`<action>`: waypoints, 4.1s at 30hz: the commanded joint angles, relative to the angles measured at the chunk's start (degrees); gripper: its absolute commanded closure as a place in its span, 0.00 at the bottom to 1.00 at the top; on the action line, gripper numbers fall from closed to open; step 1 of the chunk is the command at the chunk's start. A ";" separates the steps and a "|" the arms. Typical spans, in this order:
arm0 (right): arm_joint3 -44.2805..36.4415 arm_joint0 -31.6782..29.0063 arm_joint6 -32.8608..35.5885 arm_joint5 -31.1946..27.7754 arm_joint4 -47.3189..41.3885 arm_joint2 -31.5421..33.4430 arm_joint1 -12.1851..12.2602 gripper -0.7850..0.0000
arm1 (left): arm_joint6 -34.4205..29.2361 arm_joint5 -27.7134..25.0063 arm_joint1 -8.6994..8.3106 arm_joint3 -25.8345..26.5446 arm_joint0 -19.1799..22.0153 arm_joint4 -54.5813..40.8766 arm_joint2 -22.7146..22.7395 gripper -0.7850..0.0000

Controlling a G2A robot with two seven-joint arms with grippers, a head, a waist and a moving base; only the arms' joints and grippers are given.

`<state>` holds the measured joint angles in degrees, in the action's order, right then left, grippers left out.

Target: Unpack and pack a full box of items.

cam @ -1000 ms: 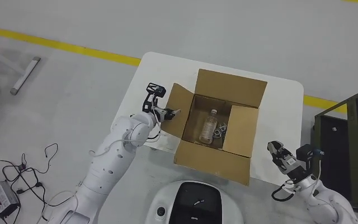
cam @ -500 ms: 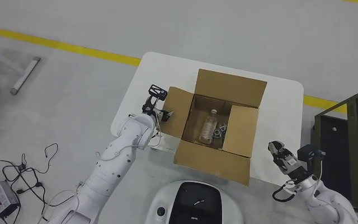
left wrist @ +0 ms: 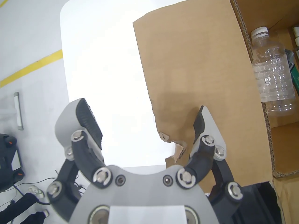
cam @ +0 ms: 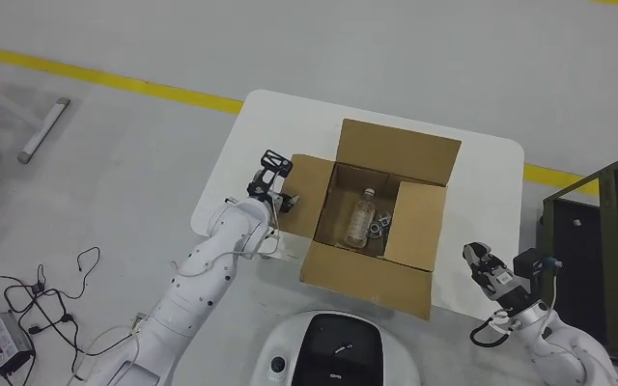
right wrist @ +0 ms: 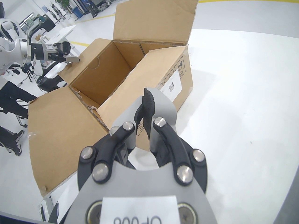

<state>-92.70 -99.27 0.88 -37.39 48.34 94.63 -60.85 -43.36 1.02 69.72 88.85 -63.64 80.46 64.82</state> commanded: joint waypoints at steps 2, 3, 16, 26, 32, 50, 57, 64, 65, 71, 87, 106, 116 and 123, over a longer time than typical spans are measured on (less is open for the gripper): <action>-0.06 -0.02 0.07 0.02 0.05 -0.01 -0.01 1.00 | 0.29 -0.07 0.08 -0.19 -0.20 0.61 -0.02 0.00; -0.07 -0.03 0.09 -0.05 0.07 0.00 -0.01 1.00 | 0.38 -0.09 0.12 -0.10 -0.29 0.37 0.06 0.00; -2.66 -2.92 -2.22 0.90 -0.37 3.39 0.06 1.00 | 2.48 -4.05 -0.08 13.81 -2.09 -14.47 7.75 0.00; -4.17 -6.43 -5.87 7.66 -0.31 6.28 -0.38 1.00 | 0.32 -12.72 0.13 20.07 -1.49 -28.89 6.90 0.00; -4.68 -8.62 -9.55 16.54 -1.91 6.40 -1.25 1.00 | -1.60 -19.28 0.37 19.13 0.55 -33.56 2.52 0.00; -4.86 -8.38 -9.35 20.91 -4.28 4.63 -2.04 1.00 | -1.81 -19.63 0.42 18.86 0.93 -33.86 1.88 0.00; 0.47 -3.61 -9.83 21.61 -2.59 -2.54 -3.01 1.00 | -1.81 -19.63 0.42 18.86 0.93 -33.86 1.88 0.00; 10.71 4.70 -13.15 23.18 -1.11 -11.99 -4.77 1.00 | -1.81 -19.63 0.42 18.86 0.93 -33.86 1.88 0.00; 11.70 5.76 -13.15 22.91 -1.14 -13.20 -5.01 1.00 | -1.81 -19.63 0.42 18.86 0.93 -33.86 1.88 0.00; 14.69 10.34 -13.52 22.15 1.99 -19.01 -6.14 1.00 | -1.81 -19.63 0.42 18.86 0.93 -33.86 1.88 0.00; 16.57 15.50 -13.54 25.48 3.53 -23.44 -7.82 1.00 | -1.10 -19.57 0.44 18.86 0.60 -34.24 1.80 0.00; -4.89 -5.78 -19.51 26.78 2.44 -0.16 -5.03 1.00 | 3.21 -21.58 3.10 0.99 8.16 -34.65 -12.40 0.00; -11.89 -12.96 -19.40 25.02 4.78 4.87 -4.97 1.00 | 4.73 -22.18 3.90 -3.57 9.78 -35.69 -14.70 0.00; -11.61 -13.44 -19.38 24.64 4.92 5.07 -5.27 1.00 | 5.21 -21.13 4.02 -4.79 9.31 -35.66 -15.09 0.00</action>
<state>-104.48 -112.85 -18.60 -12.78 53.18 99.79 -66.09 -38.44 -20.52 73.66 84.62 -54.22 44.72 49.99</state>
